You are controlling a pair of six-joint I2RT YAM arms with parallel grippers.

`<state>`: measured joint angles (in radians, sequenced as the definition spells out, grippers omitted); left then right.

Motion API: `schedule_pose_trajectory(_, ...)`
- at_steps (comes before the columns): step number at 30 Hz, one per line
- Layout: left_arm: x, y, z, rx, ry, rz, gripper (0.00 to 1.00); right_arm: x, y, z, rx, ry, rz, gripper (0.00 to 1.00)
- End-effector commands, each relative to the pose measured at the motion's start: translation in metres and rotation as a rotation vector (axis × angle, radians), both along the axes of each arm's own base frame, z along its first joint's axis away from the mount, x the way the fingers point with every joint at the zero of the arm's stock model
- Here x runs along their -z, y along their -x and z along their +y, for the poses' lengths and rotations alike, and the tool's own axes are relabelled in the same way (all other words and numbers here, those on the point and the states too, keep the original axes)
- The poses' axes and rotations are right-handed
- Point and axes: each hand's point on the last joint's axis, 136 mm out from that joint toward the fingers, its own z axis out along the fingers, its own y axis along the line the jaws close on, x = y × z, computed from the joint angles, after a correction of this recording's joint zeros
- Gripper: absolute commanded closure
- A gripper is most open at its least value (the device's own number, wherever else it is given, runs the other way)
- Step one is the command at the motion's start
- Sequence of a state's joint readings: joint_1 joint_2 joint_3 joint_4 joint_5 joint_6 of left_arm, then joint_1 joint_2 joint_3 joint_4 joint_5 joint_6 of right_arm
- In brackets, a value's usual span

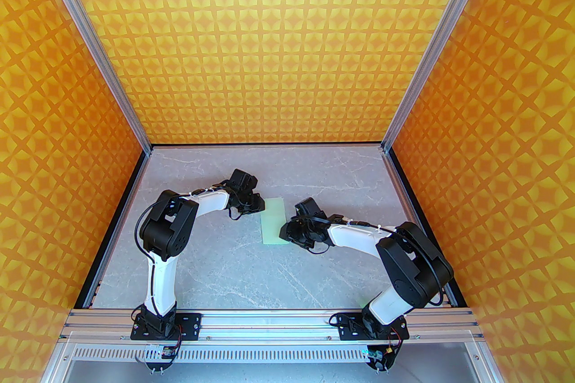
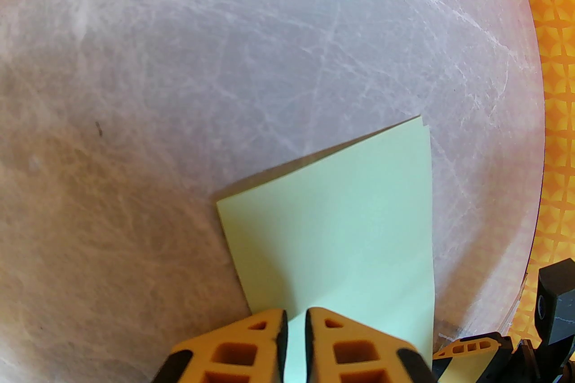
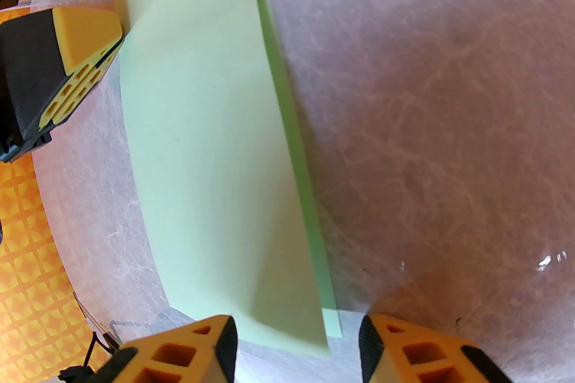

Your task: Fold a paper plane with a square sheet of paper (fold left side to right side)

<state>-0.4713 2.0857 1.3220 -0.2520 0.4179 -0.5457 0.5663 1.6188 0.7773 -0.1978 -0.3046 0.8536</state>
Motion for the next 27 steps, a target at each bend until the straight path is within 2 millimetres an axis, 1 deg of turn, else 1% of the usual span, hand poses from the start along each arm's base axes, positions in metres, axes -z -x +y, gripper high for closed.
schedule_pose_trajectory(1, 0.025, 0.028, 0.011, -0.002, -0.069, 0.099, 0.82, -0.003, -0.006, 0.009, -0.001, -0.048, -0.015, 0.50)
schedule_pose_trajectory(10, 0.020, 0.027, 0.010, 0.001, -0.063, 0.089, 0.82, -0.033, -0.021, 0.023, -0.016, -0.129, -0.117, 0.51)
schedule_pose_trajectory(15, 0.017, 0.026, 0.009, 0.002, -0.060, 0.083, 0.82, -0.042, -0.027, 0.023, -0.005, -0.129, -0.141, 0.52)
schedule_pose_trajectory(18, 0.016, 0.026, 0.009, 0.003, -0.060, 0.082, 0.82, -0.049, -0.029, 0.025, -0.005, -0.147, -0.156, 0.51)
schedule_pose_trajectory(27, 0.014, 0.026, 0.007, 0.008, -0.059, 0.077, 0.81, -0.064, -0.025, 0.026, -0.014, -0.177, -0.178, 0.52)
